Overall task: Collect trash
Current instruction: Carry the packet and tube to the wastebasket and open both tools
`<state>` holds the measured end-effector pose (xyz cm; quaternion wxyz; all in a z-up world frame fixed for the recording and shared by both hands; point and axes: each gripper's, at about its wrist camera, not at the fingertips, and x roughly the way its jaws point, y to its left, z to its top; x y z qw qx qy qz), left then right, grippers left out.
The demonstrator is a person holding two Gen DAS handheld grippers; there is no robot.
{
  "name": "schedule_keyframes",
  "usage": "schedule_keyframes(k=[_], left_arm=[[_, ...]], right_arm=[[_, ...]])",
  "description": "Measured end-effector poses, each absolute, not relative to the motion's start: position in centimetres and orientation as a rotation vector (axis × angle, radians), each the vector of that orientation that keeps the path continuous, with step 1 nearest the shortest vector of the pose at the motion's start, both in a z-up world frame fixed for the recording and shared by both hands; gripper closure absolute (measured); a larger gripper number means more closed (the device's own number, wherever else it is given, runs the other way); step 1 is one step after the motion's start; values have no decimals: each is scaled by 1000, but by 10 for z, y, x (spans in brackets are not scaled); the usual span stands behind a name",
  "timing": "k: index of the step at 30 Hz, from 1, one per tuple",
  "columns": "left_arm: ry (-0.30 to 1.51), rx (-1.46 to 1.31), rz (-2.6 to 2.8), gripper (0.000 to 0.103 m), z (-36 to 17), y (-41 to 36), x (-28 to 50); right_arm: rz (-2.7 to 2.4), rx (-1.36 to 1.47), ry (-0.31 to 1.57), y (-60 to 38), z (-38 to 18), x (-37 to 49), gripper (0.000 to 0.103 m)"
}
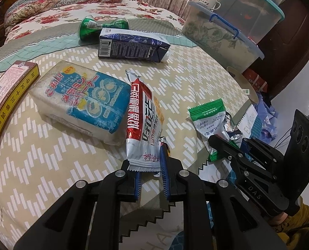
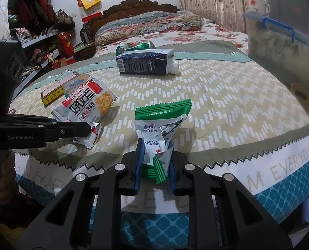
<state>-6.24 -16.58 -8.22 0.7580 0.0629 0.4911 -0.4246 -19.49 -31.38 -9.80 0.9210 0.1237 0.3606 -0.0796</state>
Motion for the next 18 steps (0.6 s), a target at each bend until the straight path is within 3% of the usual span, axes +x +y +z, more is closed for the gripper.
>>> schedule_keyframes(k=[9,14,16,18], left_arm=[[1063,146,-923,87,-82,-167,-64],[1067,130,-957,95,-79,-170,-64],[1051,121,-990,97,-71,-173,-66],[1046,120,-1023,97,-64,-182,-68]], right_arm=[[-150,272,739,-316,-100,-194,80],[-162,266,719,-319,-99,-197,81],[-182,300,701,-331,-98,-201,92],[-199,340,687,-344,-98,-205,92]])
